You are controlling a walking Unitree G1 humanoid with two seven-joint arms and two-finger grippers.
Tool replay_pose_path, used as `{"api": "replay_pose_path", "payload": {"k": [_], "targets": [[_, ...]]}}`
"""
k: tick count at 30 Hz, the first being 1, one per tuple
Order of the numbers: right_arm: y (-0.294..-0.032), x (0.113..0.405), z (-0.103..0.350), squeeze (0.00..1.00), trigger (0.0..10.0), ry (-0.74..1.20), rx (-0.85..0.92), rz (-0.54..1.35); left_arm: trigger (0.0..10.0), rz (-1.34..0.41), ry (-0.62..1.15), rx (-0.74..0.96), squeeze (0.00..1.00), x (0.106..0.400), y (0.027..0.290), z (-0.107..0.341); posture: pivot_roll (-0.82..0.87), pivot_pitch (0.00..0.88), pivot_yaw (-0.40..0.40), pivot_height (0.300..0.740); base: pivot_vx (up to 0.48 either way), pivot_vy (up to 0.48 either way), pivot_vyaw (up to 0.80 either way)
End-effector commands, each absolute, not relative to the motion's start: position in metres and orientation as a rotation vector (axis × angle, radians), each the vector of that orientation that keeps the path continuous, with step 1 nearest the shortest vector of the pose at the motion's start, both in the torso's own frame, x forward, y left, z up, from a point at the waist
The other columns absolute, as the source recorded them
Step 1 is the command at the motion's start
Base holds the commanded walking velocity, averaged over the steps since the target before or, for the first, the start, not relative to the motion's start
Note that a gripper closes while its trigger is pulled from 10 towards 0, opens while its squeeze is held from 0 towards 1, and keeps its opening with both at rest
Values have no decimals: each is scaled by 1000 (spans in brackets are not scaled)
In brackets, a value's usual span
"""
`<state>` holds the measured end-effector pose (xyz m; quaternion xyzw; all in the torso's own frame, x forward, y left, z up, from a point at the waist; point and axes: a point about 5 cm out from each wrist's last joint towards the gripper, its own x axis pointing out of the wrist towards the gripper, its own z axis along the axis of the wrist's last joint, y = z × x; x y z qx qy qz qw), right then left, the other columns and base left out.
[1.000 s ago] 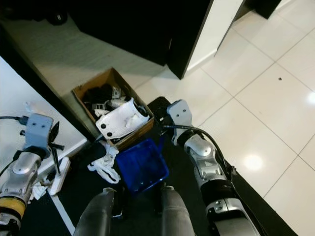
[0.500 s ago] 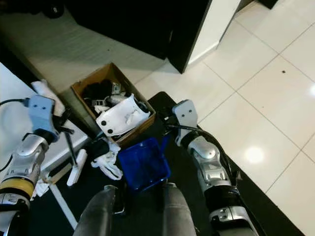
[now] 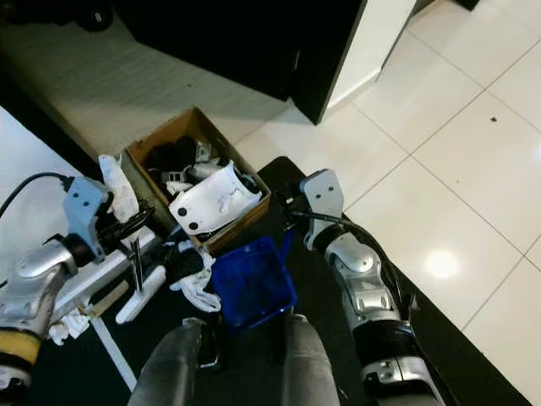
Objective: Sweep floor
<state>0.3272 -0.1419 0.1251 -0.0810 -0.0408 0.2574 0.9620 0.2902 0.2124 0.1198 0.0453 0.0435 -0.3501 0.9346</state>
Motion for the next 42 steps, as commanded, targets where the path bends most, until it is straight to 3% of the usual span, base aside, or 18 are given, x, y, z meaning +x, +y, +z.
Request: {"api": "replay_pose_path", "payload": {"k": [1,9,12,17,21,25,30,35,42], "targets": [[-141,324,116,0,10000,-45,-146,527,10000,-841,189,-142,0,274,190,94,-99,389,-20,740,0,0,0],[-137,326,117,0,10000,-48,-143,533,10000,-889,137,-220,0,261,165,109,-88,371,-17,740,0,0,0],[-138,326,117,0,10000,-48,-143,530,10000,-841,112,-93,0,265,187,130,-80,367,-13,740,0,0,0],[-139,326,116,0,10000,-47,-143,528,10000,-819,114,-35,0,265,202,140,-74,363,-10,740,0,0,0],[-138,326,114,0,10000,-43,-140,527,10000,-836,148,63,0,252,229,160,-60,361,-3,740,0,0,0],[-137,326,113,0,10000,-42,-137,528,10000,-837,160,89,0,242,241,172,-54,361,-1,740,0,0,0],[-135,326,112,0,10000,-38,-133,530,10000,-666,101,113,0,243,266,188,-42,363,-1,740,0,0,0],[-133,326,112,0,10000,-38,-129,534,10000,-431,106,103,0,244,286,166,-46,365,-6,740,0,0,0],[-134,327,112,0,10000,-39,-132,535,10000,-233,109,52,0,243,289,142,-55,365,-11,740,0,0,0]]}}
